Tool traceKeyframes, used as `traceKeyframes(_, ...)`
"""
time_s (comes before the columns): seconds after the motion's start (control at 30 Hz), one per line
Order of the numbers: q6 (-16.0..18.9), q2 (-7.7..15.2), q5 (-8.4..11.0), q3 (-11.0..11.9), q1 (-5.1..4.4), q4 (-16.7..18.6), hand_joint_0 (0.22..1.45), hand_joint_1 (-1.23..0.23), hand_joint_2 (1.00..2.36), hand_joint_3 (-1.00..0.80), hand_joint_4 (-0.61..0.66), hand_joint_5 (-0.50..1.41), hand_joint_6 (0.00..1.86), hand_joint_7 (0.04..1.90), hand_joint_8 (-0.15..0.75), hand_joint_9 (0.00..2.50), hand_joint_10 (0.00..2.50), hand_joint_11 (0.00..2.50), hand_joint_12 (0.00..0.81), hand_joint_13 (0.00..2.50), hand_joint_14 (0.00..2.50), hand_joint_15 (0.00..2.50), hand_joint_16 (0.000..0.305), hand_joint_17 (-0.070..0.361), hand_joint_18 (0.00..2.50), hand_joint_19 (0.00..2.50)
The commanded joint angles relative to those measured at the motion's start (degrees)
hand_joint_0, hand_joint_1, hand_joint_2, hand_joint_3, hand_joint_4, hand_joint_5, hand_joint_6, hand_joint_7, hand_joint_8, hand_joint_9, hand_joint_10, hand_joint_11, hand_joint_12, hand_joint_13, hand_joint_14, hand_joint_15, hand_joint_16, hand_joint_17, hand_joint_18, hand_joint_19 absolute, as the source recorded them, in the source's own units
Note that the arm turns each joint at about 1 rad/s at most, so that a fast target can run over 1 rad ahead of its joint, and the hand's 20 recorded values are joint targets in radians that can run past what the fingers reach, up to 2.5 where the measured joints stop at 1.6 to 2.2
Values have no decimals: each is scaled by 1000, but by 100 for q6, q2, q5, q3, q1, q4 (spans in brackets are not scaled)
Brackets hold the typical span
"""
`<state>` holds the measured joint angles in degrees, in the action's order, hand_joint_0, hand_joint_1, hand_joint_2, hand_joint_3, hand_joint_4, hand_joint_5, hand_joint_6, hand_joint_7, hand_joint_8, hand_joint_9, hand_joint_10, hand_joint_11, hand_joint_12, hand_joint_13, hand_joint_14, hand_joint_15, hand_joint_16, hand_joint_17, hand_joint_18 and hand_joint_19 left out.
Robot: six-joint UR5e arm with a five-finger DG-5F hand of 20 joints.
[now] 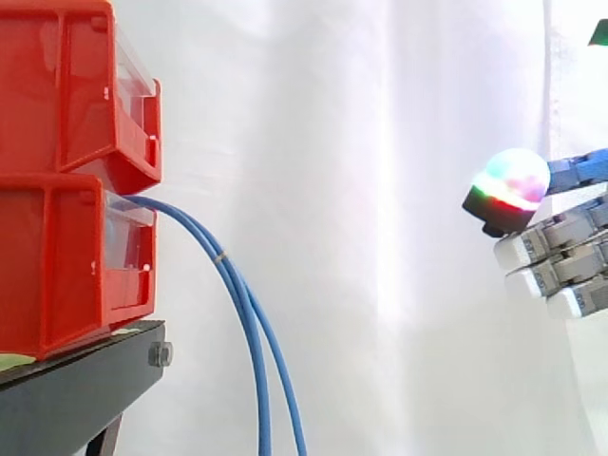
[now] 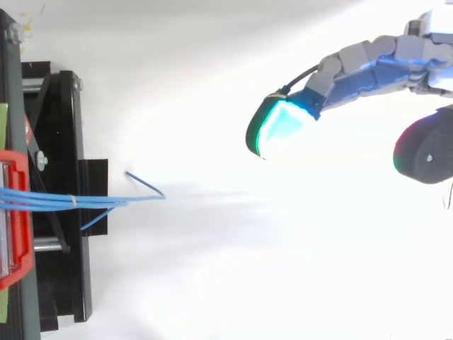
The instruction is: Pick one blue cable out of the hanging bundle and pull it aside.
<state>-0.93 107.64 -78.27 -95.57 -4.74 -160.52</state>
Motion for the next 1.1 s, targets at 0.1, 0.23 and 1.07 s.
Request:
traceKeyframes(0.1,-12,116,4,-6,17,118,492,-509,1001,-476,193,-227,502,693,233,482,0,10,374,358,6,167,53,119,272,322)
traceKeyframes(0.23,-39,160,57,3,26,223,493,-510,1001,-480,197,-225,502,703,236,490,0,25,374,366,6,173,53,119,284,329)
traceKeyframes(1.07,-1911,1575,699,258,-10,1902,504,-571,1001,-483,256,-196,502,739,256,575,3,85,376,453,8,221,52,116,376,381)
